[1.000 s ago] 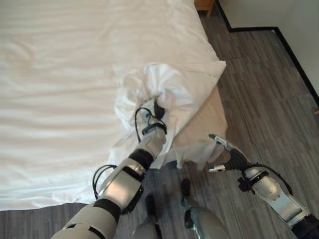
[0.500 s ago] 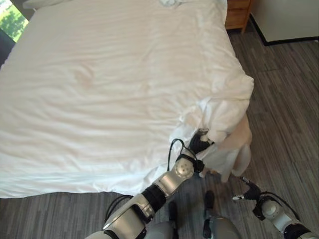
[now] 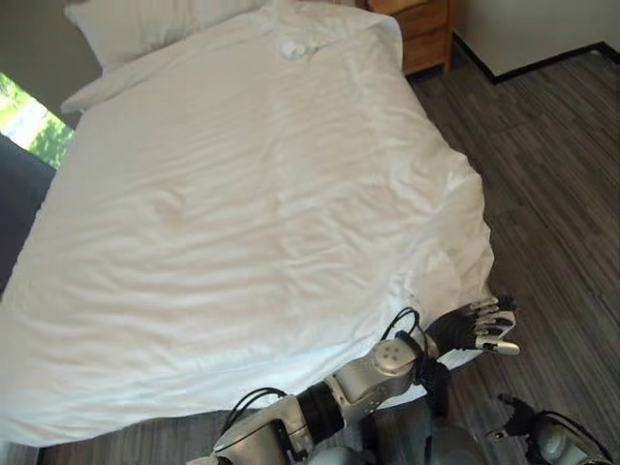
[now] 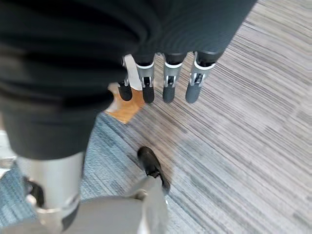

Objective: Making the bed.

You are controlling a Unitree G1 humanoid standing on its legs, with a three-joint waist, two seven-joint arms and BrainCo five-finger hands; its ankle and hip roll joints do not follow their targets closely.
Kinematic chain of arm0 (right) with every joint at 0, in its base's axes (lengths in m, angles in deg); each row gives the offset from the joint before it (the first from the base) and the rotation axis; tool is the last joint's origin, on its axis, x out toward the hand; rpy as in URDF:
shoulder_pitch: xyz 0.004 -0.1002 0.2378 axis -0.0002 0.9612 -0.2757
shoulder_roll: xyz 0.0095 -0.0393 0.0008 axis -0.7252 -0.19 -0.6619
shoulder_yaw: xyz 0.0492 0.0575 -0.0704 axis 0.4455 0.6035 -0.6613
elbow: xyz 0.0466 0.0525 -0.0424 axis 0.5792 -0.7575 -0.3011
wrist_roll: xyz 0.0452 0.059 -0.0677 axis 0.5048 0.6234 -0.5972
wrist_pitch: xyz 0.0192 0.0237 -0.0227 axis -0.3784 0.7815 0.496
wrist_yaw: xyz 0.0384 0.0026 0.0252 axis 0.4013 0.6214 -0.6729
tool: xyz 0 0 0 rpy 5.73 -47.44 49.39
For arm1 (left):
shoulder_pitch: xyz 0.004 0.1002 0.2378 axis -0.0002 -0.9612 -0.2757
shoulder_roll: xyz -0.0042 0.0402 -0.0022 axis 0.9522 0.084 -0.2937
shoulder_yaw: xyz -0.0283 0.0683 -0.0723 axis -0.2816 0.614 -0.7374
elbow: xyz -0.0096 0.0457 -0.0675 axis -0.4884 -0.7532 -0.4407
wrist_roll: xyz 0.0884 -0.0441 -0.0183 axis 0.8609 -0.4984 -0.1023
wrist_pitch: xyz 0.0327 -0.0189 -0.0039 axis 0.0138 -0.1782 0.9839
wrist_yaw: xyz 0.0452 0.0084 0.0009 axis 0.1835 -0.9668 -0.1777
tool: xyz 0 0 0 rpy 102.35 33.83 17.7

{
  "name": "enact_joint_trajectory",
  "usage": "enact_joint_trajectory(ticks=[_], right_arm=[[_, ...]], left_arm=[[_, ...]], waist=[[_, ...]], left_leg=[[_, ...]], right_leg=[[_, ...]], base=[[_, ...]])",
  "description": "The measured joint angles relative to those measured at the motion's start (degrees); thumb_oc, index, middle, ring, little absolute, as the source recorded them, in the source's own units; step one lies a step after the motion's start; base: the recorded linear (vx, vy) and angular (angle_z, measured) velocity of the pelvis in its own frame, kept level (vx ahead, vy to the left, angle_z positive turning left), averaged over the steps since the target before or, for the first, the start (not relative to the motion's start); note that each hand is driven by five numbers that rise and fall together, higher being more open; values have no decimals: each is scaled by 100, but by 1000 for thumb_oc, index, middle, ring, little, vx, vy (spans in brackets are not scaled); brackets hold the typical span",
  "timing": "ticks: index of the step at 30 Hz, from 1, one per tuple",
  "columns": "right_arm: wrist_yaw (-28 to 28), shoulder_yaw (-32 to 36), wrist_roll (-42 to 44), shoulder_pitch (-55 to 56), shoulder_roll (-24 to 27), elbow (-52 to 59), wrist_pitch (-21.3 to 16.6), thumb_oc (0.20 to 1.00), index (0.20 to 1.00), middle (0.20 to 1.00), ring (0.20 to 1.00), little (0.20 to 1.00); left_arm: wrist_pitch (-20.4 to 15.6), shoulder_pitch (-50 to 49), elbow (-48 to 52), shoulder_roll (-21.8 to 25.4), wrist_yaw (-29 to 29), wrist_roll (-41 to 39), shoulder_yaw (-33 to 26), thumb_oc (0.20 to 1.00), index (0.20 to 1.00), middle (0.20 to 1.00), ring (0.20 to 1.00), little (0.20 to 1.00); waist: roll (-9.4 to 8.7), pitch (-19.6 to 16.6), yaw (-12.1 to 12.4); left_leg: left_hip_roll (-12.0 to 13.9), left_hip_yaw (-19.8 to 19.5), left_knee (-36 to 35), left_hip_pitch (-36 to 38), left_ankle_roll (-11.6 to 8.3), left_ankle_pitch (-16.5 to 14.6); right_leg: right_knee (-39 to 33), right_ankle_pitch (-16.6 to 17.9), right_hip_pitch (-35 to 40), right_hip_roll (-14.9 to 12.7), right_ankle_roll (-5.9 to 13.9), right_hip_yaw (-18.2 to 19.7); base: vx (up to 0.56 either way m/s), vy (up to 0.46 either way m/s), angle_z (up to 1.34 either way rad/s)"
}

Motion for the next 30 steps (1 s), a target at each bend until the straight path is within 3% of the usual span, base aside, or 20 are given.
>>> enact_joint_trajectory(ticks=[2, 10, 17, 19, 22, 25, 28, 30], right_arm=[[11, 67, 7, -8, 26, -16, 4, 1000, 1000, 1000, 1000, 1000], [398, 294, 20, -38, -70, -443, 120, 1000, 1000, 1000, 1000, 1000], [557, 633, 23, 288, -119, -668, 280, 1000, 1000, 1000, 1000, 1000], [569, 645, 17, 317, -142, -659, 285, 1000, 1000, 1000, 1000, 1000], [606, 734, 2, 332, -209, -674, 235, 1000, 1000, 1000, 1000, 1000], [637, 876, 18, 357, -428, -679, 231, 1000, 1000, 1000, 1000, 1000], [795, 1153, 92, 378, -733, -639, 213, 1000, 1000, 1000, 1000, 1000], [1155, 1302, 335, 351, -883, -127, 209, 1000, 1000, 1000, 1000, 1000]], left_arm=[[13, 160, 21, 0, 8, -11, -26, 1000, 1000, 1000, 1000, 1000], [10, 763, 1069, 50, 207, -1187, -175, 1000, 1000, 1000, 1000, 1000], [-575, 2247, 2455, -315, 154, -1542, -1034, 1000, 1000, 1000, 1000, 1000], [-605, 2111, 2454, -242, 134, -1557, -1088, 1000, 1000, 1000, 1000, 1000], [-234, 943, 2266, 217, -418, -1523, -1192, 1000, 1000, 1000, 1000, 1000], [69, 132, 2195, 661, -691, -1523, -1064, 1000, 1000, 1000, 1000, 1000], [-6, 1, 2193, 768, -588, -1521, -1137, 1000, 1000, 1000, 1000, 1000], [-289, 8, 2152, 770, -114, -1522, -1521, 1000, 1000, 1000, 1000, 1000]], waist=[[83, 31, 8], [32, 70, -138], [-78, 162, -185], [-71, 158, -98], [-34, 115, -125], [-34, 114, 73], [-54, 112, 176], [-80, 95, 178]], left_leg=[[18, 124, -5, 94, 16, -78], [59, 334, -20, 133, 6, -168], [68, 155, -54, 604, -17, -165], [69, 138, -67, 598, -22, -169], [115, 24, -57, 678, -71, -222], [117, 12, -56, 653, -65, -218], [105, 5, -54, 675, -62, -216], [100, -32, -56, 719, -61, -219]], right_leg=[[23, 0, 28, 27, 0, 69], [26, -1, -9, 44, 0, 80], [22, -124, 560, 21, 26, -145], [34, -141, 619, 21, 29, -171], [29, -185, 662, 57, -9, -235], [31, -177, 645, 57, -9, -250], [31, -177, 678, 45, -7, -260], [31, -183, 747, 34, 1, -292]], base=[[36, 0, -44], [15, 2, -10], [25, -3, 17], [0, -12, 6], [5, 10, 10], [2, 11, 3], [22, 7, 4], [23, 12, 5]])
